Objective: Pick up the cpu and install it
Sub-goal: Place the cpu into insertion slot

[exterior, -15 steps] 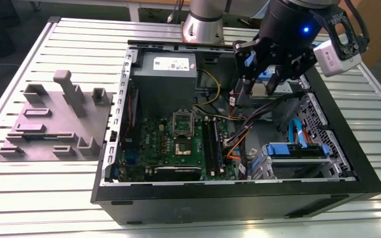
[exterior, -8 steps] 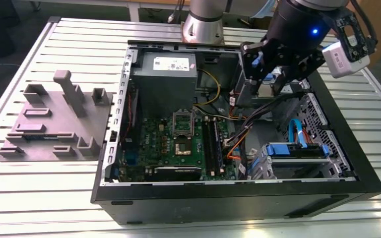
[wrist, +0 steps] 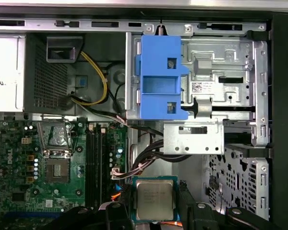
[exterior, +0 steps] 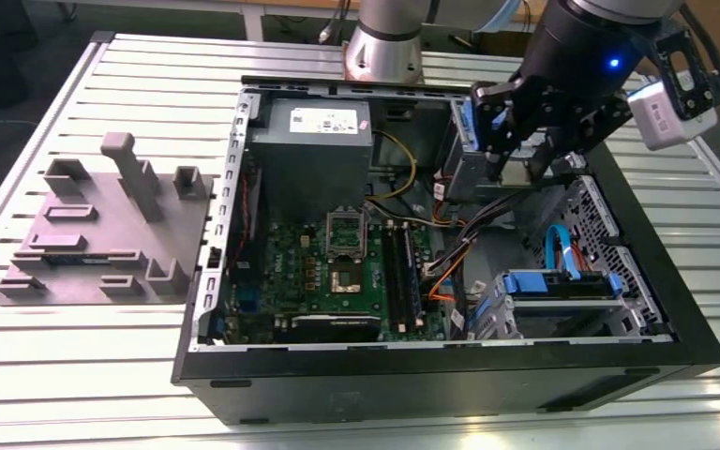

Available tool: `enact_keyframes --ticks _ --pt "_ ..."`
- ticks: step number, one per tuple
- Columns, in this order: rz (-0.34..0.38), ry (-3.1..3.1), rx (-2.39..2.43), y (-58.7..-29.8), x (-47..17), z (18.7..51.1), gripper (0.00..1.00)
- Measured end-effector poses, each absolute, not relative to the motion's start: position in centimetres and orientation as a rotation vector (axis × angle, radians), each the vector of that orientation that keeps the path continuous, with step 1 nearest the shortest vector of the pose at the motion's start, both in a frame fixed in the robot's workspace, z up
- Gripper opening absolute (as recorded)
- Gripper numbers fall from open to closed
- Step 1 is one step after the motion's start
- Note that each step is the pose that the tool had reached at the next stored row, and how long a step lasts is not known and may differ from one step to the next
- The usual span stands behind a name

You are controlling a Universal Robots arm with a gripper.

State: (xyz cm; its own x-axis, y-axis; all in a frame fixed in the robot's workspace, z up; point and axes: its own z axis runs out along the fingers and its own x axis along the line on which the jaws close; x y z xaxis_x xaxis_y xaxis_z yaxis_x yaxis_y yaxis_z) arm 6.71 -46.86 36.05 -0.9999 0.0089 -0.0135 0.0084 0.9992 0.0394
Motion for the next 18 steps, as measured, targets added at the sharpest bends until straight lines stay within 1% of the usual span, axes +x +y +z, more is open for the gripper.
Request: enact_keyframes --ticks 18 --pt "0.062 3.127 0.014 -46.9 9.9 35.7 0.47"
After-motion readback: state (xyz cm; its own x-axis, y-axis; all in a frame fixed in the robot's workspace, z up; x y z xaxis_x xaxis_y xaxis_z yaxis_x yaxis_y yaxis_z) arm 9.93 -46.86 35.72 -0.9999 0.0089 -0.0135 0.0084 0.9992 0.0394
